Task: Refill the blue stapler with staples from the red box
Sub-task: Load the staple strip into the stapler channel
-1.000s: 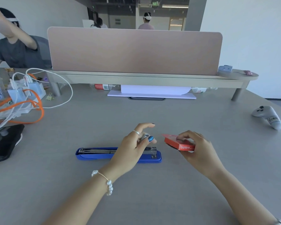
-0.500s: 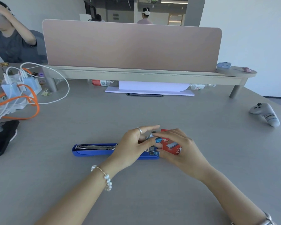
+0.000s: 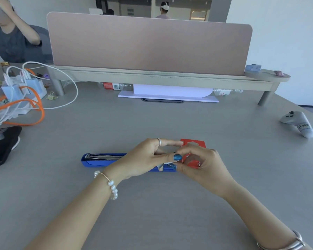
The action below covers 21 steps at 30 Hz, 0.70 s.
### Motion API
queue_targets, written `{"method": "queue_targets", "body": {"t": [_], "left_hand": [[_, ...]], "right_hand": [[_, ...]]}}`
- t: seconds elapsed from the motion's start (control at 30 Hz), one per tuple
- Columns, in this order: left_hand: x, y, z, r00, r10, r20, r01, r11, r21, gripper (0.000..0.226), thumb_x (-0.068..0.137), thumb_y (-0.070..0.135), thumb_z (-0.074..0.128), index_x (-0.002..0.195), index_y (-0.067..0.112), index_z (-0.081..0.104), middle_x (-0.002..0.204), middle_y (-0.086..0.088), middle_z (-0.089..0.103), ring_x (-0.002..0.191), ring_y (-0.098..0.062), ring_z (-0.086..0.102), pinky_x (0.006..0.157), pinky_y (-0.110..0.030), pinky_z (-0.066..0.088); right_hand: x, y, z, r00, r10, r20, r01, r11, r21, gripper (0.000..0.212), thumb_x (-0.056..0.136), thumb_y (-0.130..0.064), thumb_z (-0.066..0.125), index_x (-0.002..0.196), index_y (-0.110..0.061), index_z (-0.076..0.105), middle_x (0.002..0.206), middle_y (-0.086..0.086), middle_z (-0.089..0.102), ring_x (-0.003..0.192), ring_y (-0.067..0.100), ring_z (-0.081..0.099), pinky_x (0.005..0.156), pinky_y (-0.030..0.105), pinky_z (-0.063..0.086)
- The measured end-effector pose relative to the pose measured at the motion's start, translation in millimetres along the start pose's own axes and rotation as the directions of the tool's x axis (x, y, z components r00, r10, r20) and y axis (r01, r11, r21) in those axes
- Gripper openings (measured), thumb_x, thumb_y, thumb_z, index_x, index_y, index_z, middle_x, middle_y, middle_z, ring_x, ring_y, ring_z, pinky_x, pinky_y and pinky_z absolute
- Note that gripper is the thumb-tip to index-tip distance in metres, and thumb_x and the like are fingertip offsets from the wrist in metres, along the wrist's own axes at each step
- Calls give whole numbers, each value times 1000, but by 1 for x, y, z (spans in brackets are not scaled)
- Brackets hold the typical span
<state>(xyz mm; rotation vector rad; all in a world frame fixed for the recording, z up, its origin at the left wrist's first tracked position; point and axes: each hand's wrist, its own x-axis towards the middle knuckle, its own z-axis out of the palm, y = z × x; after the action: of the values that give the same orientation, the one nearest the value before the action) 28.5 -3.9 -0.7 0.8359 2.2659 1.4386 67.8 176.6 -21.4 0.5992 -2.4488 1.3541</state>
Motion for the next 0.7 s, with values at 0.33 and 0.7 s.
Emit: {"method": "queue_targets", "body": {"t": [0.33, 0.7], "left_hand": [[1, 0, 0, 991, -37, -129, 4, 968, -252, 24, 94, 25, 47, 106, 24, 68, 66, 15, 70, 46, -4, 39, 49, -12, 35], [-1, -14, -27, 968, -80, -237, 26, 975, -221, 29, 98, 21, 41, 121, 27, 58, 87, 11, 73, 60, -3, 40, 62, -13, 38]], "right_hand": [[3, -1, -4, 985, 50, -167, -22, 986, 167, 13, 74, -9, 70, 73, -21, 66, 78, 0, 67, 65, 13, 63, 61, 22, 51], [22, 0, 0, 991, 124, 53, -117, 986, -120, 24, 79, -1, 63, 85, -22, 73, 88, 4, 73, 76, 16, 62, 65, 11, 48]]}}
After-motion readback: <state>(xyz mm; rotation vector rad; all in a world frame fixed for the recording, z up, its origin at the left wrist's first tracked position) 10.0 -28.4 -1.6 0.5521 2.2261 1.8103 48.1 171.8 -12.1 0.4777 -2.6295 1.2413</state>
